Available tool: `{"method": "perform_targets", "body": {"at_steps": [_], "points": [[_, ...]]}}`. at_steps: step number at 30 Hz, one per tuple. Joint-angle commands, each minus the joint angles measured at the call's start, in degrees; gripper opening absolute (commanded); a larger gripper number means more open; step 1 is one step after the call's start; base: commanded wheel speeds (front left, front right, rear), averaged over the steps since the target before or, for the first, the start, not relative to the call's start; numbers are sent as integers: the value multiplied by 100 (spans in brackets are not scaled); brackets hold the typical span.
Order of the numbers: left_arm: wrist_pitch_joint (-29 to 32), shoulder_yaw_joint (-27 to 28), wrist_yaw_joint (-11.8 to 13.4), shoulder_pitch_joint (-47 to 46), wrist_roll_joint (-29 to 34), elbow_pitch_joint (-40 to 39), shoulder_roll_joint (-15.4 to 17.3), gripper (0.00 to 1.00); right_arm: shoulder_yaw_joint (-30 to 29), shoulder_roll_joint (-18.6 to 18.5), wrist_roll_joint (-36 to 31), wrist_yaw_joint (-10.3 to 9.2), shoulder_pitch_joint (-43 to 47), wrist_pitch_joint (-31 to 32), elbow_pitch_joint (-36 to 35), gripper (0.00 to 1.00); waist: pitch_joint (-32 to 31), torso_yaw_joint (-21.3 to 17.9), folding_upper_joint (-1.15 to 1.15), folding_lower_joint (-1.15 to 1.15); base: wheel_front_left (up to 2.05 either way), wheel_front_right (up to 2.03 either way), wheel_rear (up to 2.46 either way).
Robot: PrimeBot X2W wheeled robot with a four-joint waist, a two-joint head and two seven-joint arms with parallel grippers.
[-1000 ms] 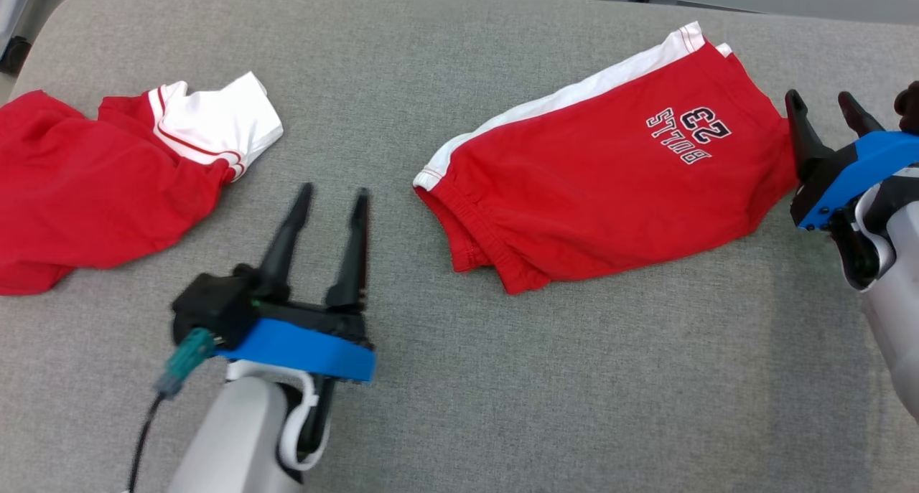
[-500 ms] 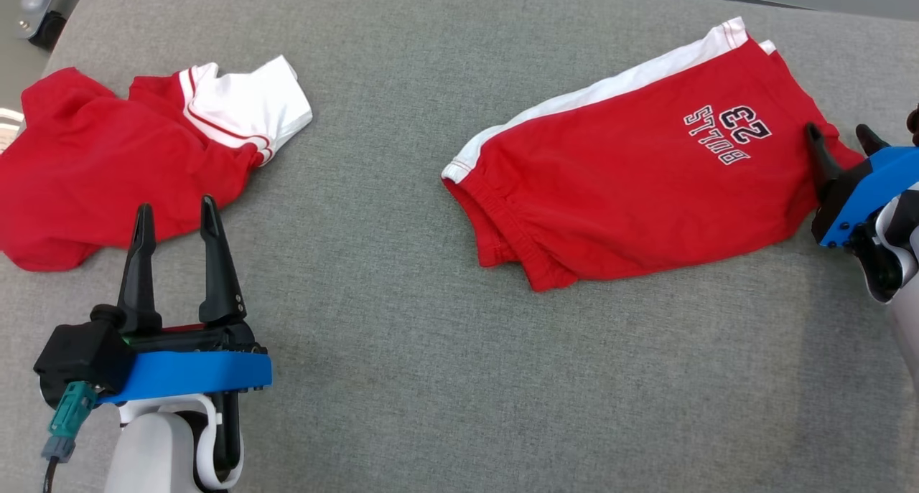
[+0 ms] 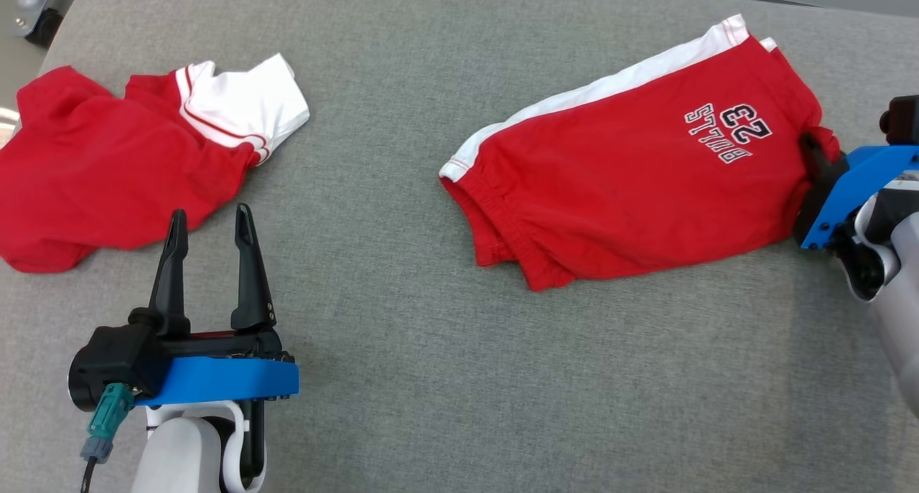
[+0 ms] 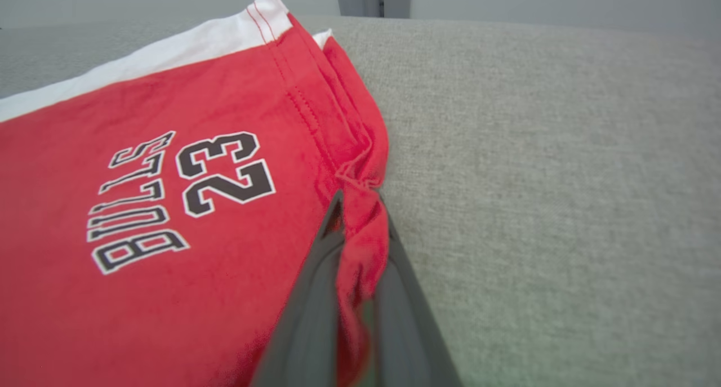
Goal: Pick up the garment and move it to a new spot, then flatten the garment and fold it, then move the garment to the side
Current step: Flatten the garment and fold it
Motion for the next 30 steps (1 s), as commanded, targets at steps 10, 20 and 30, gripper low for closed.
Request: {"method": "perform_targets", "body": {"at_steps": [10,20,30], "points": [[-17,148,-40,176,282,109,-2,100,133,85,596,2,699,-596,-556,0,-521,-571,0,0,0,0,0],[-17,322,-109,508,461,94,-3,100,-16,-170,1386,2,1902,-1083,-1070,0,-937,-1126,0,0,0,0,0],[-17,197,-95,614,487,48,-2,100,-363,-663,1700,3,2487,-1263,-923,0,-1023,-1170,0,0,0,0,0]]}}
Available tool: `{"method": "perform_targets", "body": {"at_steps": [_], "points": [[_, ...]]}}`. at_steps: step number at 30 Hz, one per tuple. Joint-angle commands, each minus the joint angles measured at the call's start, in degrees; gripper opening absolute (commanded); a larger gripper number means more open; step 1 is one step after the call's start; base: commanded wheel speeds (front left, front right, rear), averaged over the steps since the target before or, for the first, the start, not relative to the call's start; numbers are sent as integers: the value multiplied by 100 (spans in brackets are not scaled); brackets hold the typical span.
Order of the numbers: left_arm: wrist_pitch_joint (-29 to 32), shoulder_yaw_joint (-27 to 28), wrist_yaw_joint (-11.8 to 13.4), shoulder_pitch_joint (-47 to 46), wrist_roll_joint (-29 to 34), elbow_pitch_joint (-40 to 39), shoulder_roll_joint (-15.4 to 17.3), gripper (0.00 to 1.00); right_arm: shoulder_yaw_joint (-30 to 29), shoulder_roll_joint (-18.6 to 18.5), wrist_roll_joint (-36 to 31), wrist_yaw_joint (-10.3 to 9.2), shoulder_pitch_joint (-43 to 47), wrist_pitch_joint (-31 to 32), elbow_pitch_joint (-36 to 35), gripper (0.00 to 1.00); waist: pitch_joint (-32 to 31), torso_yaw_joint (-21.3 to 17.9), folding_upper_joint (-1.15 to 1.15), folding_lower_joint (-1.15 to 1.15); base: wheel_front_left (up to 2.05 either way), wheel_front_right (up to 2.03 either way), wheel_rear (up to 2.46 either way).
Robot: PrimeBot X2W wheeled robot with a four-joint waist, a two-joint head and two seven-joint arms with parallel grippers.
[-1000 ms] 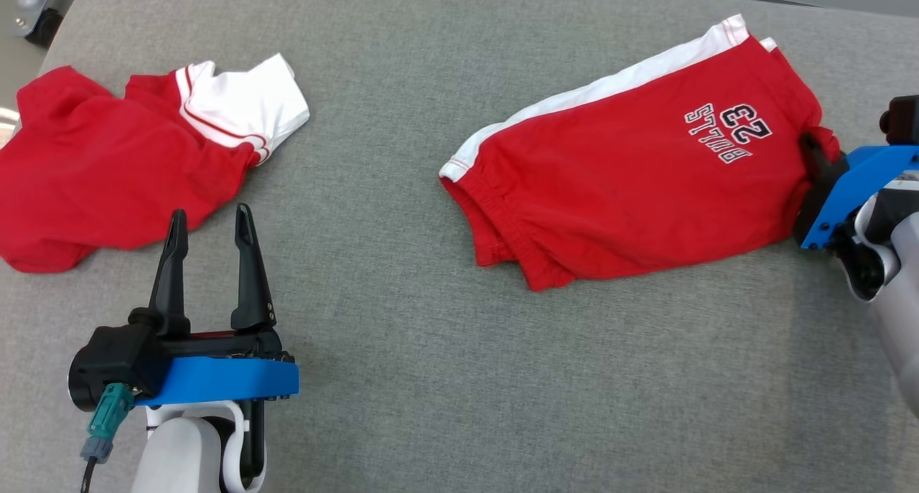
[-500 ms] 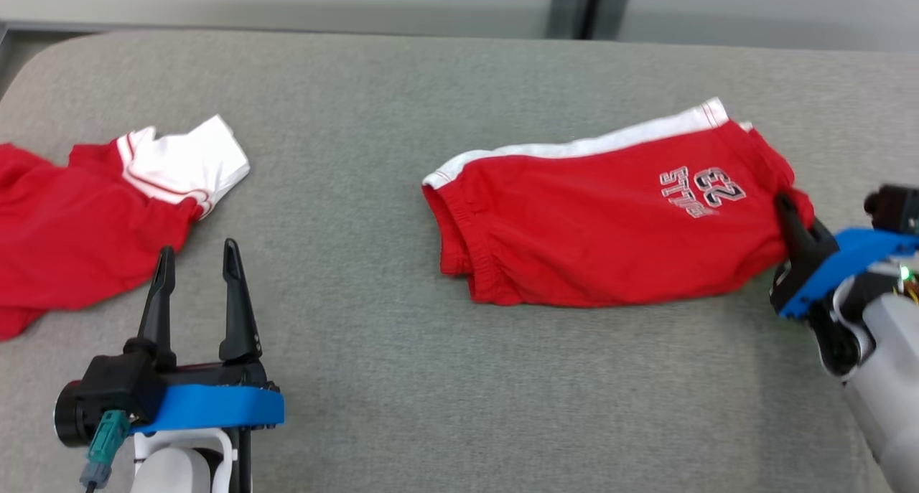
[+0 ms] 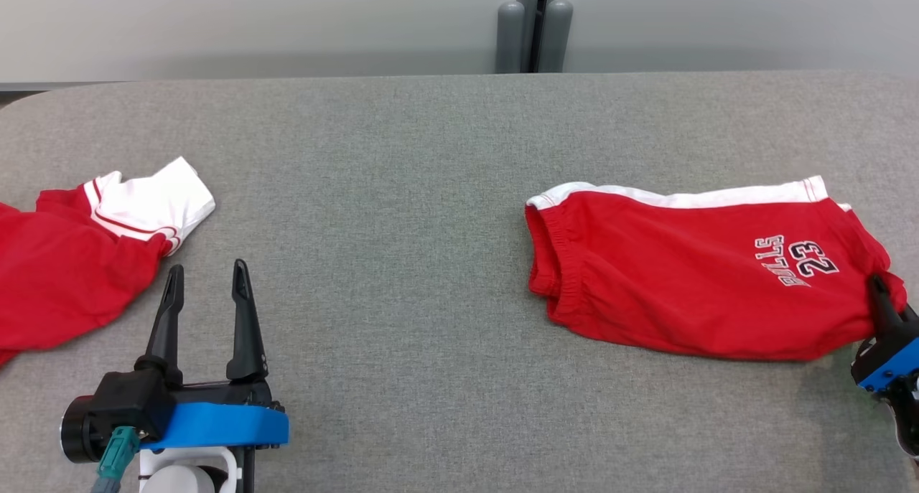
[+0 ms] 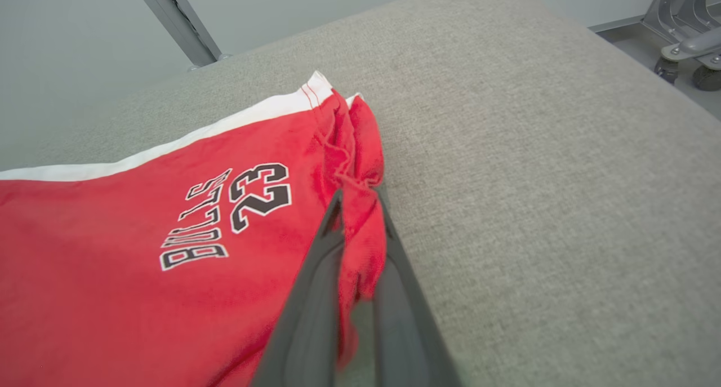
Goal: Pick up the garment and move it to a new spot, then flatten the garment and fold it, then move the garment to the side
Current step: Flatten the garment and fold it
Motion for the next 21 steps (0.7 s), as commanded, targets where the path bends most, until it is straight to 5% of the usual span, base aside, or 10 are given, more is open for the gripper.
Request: {"method": "perform_targets", "body": {"at_steps": [1,21], "points": [[-17,-45,14,51,4,-15,-2,100,-40,-63,37,3,129,-55,29,0,-29,25,0,0,0,0,0],[-17,-41,-36,211,-53,133,-2,100,152,602,-484,3,-391,-134,-1257,0,-415,22,0,0,0,0,0]]}}
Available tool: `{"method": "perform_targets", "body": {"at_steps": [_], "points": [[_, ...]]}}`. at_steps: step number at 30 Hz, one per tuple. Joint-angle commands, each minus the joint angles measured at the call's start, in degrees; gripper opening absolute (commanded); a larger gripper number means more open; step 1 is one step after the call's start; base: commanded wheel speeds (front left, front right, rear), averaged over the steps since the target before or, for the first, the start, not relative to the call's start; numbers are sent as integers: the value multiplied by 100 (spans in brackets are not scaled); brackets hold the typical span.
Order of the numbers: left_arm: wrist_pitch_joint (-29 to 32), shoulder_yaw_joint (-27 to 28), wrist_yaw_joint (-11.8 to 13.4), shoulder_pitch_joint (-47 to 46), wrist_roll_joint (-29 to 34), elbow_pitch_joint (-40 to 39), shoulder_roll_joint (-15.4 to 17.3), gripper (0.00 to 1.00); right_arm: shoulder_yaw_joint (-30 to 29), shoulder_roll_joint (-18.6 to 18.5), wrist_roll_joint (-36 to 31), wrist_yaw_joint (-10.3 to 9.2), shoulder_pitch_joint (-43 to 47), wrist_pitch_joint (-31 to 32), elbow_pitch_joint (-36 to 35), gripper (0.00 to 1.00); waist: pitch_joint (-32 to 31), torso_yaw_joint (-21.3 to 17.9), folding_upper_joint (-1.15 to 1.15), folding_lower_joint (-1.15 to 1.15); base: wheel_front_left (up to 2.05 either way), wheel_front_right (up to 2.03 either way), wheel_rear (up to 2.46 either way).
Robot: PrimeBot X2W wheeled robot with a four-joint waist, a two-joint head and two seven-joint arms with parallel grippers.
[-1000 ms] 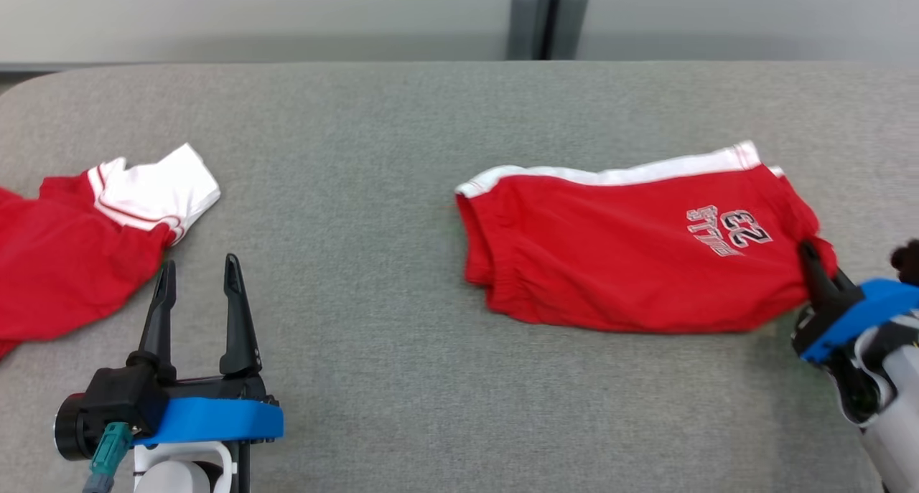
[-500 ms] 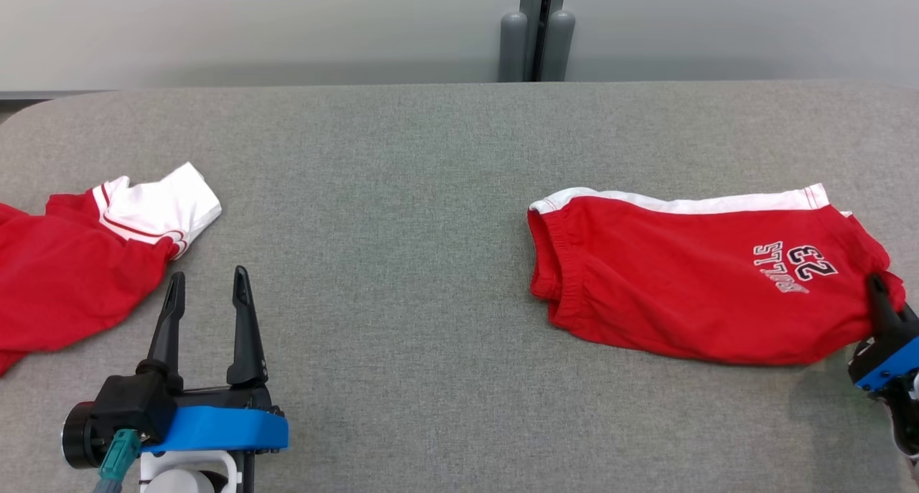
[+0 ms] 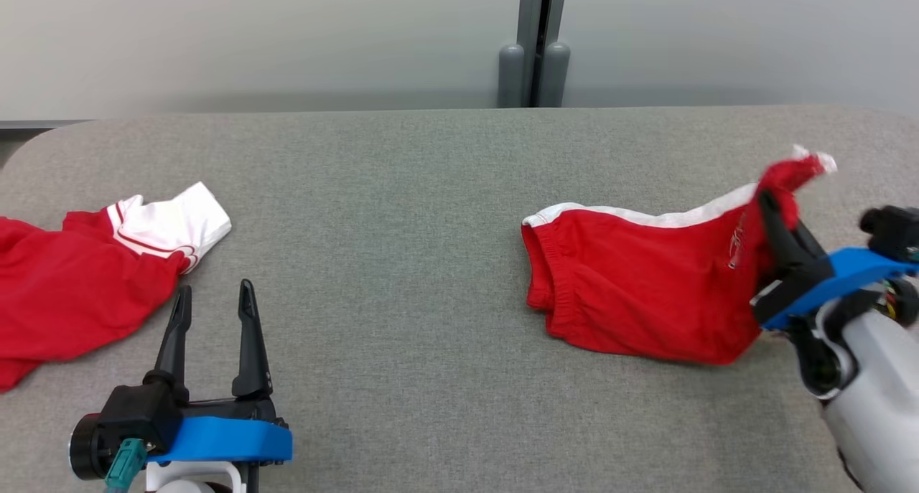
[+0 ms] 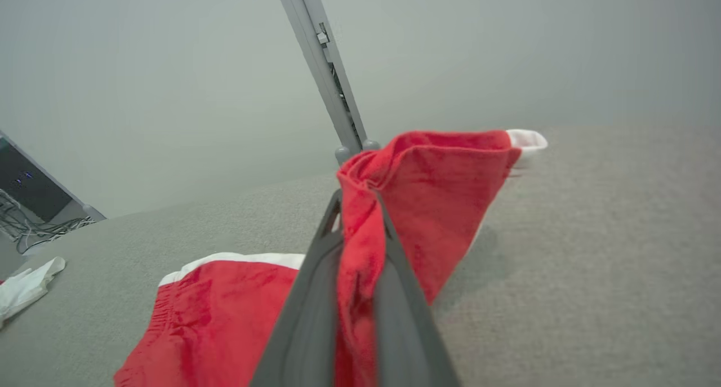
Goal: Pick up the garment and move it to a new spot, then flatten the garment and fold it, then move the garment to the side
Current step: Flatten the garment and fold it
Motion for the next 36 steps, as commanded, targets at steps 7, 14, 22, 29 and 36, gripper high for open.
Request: {"method": "perform_targets", "body": {"at_steps": [7,14,22,29,36], "points": [[-17,-80,23,87,-86,-20,-2,100,311,475,-311,3,-173,143,-490,0,-70,187,0,0,0,0,0],[-17,-162,46,113,-151,-25,-2,100,559,846,-521,3,8,273,-576,0,-28,427,0,0,0,0,0],[-17,-243,84,89,-216,-24,-3,100,892,1052,-676,3,460,279,-556,0,68,601,0,0,0,0,0],[-16,-196,91,118,-227,-18,-3,100,924,982,-951,3,694,84,-638,100,83,528,0,0,0,0,0],[-17,-196,40,151,-138,23,-3,100,296,852,-1276,3,1088,-23,-1261,100,-57,298,0,0,0,0,0]]}}
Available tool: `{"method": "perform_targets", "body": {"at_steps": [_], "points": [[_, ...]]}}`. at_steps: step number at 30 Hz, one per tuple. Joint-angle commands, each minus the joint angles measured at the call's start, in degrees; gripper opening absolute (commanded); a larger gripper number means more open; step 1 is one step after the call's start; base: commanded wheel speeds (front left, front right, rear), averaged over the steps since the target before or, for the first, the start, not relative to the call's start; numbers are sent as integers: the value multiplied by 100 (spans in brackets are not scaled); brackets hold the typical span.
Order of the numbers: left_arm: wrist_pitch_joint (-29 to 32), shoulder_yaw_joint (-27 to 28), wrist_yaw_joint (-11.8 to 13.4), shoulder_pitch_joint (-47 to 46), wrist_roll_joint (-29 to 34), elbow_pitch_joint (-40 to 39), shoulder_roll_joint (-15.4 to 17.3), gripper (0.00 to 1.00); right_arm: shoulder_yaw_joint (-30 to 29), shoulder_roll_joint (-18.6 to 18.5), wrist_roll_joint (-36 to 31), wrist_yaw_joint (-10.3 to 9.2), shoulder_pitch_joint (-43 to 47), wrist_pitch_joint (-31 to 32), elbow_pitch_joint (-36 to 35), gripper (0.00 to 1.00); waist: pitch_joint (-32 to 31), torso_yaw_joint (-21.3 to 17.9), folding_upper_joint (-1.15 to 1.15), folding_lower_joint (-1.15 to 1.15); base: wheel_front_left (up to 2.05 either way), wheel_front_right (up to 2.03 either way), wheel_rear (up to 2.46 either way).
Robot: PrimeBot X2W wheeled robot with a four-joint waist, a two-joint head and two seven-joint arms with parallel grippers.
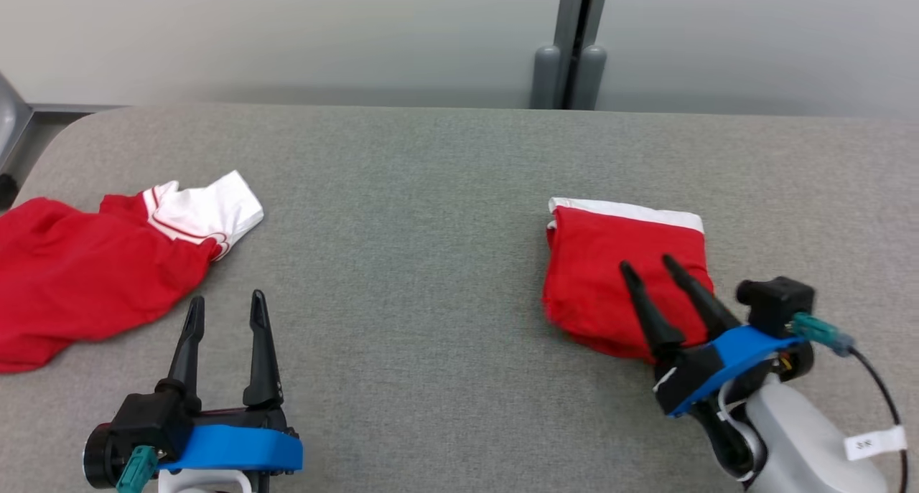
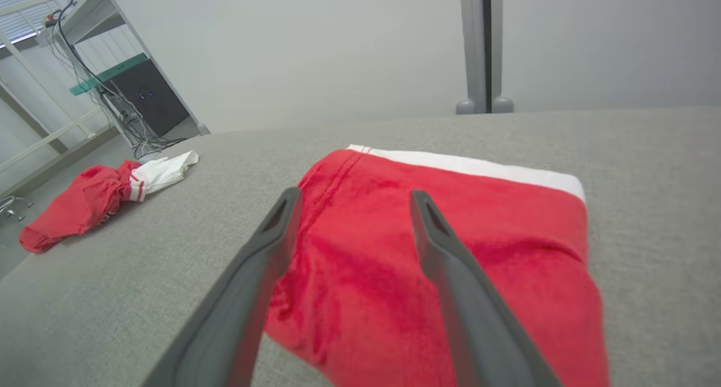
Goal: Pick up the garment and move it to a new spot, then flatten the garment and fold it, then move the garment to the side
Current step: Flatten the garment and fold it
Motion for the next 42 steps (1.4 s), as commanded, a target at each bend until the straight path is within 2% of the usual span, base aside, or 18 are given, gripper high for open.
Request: {"method": "perform_targets", "body": {"at_steps": [1,7,13,20,29,34,42], "points": [[-16,-20,-31,54,47,4,-3,100,-291,-24,-109,3,236,-29,-270,100,-80,-112,0,0,0,0,0],[-17,-33,-72,87,105,53,-2,100,-1212,-25,-814,3,890,-28,-1095,100,-216,-404,0,0,0,0,0],[-17,-83,-65,100,261,115,-2,100,-1942,249,-1249,3,1504,-30,-1657,100,-313,-644,0,0,0,0,0],[-17,-79,-47,210,513,243,-2,100,-2477,588,-1734,3,2172,-30,-2192,100,-496,-797,0,0,0,0,0],[-16,98,14,552,678,310,31,100,-2704,934,-2149,3,2744,-31,-2658,100,-778,-891,0,0,0,0,0],[-17,183,104,677,756,268,55,100,-2659,997,-2385,3,2864,-30,-2810,100,-838,-859,0,0,0,0,0],[-17,233,109,751,797,201,98,100,-2598,1041,-2494,3,2914,-30,-2726,100,-880,-786,0,0,0,0,0]]}}
